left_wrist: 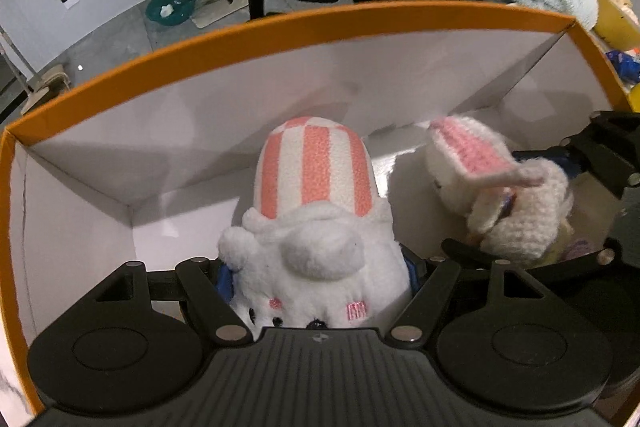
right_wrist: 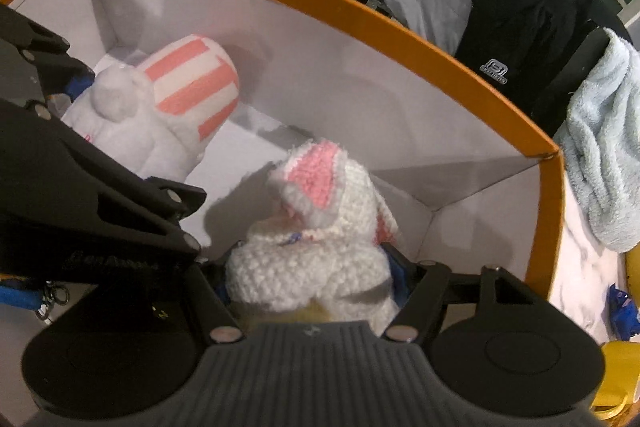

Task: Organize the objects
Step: 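Lower the striped-hat plush into the box with left tool while right tool lowers the bunny beside it, then open both tools and withdraw them up from the orange box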

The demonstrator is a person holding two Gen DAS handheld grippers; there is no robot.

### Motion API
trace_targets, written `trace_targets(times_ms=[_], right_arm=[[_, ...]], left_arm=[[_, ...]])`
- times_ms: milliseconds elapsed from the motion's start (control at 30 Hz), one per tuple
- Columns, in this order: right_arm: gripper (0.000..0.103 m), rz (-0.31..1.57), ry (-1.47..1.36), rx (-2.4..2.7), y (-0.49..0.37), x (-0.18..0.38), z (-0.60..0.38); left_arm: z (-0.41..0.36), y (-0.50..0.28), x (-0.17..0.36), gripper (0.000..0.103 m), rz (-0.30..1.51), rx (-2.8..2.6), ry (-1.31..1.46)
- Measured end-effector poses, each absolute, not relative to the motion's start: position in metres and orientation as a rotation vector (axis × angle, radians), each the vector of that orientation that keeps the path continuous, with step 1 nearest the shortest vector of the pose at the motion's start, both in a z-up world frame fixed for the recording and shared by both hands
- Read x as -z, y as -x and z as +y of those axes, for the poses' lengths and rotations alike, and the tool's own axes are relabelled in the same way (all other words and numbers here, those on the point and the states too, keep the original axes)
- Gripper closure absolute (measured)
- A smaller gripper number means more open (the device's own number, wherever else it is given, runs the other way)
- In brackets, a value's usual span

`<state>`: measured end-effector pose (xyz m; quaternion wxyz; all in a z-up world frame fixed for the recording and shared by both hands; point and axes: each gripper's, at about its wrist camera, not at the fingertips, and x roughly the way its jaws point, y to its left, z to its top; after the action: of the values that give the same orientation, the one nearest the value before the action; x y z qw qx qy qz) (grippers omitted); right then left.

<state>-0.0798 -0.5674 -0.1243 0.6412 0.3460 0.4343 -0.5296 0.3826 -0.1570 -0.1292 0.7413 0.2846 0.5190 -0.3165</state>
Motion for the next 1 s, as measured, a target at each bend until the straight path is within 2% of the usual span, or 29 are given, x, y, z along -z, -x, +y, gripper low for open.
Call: trace_targets(times_ms=[433,667,800,1000], right_arm=[[0.027,1.066,-0.744,1.15,0.078,0.13,-0.574],[0.021,1.099,-0.672,1.133,0.074,0.124,-0.571],[0.013,1.079,-0.654,1.117,0.077,0.113,-0.57],[0.01,1.058,-0.639,1.129,0.078,0.101,-0.568]], left_arm=[[-0.157,-0.384,0.134,0.013,1.171,0.672,-0.658],[-0.154,-0.385,0.131,0.013,1.18,0.673,-0.643],[-0.153,-0.384,0.124,0.013,1.171,0.668,-0.628],[-0.153,-0.384,0.109,0.013,1.157,0.674,-0.607]])
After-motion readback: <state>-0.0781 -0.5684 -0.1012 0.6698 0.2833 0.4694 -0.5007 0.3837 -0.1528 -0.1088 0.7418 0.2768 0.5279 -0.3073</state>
